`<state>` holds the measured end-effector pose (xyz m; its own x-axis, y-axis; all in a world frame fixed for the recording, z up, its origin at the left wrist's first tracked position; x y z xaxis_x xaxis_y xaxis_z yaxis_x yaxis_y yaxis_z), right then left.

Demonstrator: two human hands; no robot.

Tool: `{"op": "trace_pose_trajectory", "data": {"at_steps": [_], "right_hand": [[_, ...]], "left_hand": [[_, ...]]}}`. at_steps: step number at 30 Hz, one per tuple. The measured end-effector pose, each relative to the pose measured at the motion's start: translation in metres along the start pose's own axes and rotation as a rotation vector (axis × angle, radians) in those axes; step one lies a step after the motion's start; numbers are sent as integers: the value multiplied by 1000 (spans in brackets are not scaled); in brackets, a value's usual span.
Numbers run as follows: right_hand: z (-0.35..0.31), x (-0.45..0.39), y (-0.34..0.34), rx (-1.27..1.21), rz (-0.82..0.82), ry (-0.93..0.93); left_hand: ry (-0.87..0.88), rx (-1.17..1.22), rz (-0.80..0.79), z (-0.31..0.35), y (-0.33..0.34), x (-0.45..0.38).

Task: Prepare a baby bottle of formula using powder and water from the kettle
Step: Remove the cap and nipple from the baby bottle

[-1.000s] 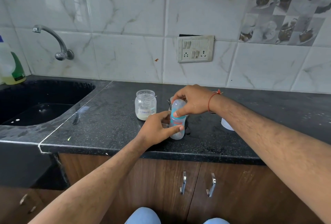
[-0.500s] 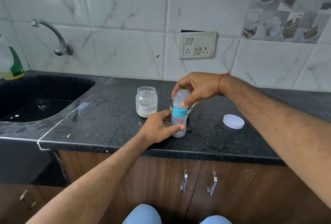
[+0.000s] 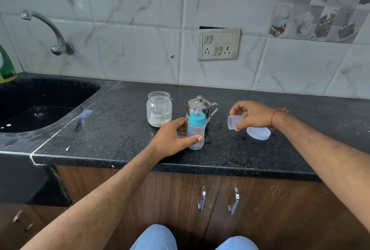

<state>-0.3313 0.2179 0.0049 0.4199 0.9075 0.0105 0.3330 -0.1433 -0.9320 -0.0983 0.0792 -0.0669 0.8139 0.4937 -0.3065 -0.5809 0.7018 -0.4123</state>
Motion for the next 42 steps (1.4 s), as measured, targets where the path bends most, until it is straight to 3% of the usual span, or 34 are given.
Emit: {"op": "trace_pose_trajectory", "data": {"at_steps": [9, 16, 19, 24, 28, 35, 42], "right_hand": [[12, -15, 16, 308, -44, -140], [10, -16, 19, 380, -68, -179], [-3, -8, 9, 341, -31, -206], [-61, 24, -13, 64, 204, -296], [-112, 39, -3, -26, 200, -308], [-149, 24, 5, 370, 220, -209], [-157, 12, 7, 365, 172, -291]], "left_hand": [[-6, 6, 8, -1, -1, -1], [-19, -2, 10, -2, -2, -2], [-18, 8, 12, -4, -1, -2], [-14, -27, 5, 1, -1, -1], [-1, -28, 13, 0, -2, 0], [34, -39, 33, 3, -3, 1], [35, -38, 7, -1, -1, 0]]}}
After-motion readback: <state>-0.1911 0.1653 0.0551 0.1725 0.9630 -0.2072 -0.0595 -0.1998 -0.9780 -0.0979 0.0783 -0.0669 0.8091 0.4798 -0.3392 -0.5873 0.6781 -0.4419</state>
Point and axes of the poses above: each hand's wrist, its own x-axis away from the middle knuckle, its own y-axis out of the palm, z = x × y, the point moved 8 cm from there along -x, towards the middle knuckle, and after that the axes turned 8 degrees about x, right-handed, at the moved point
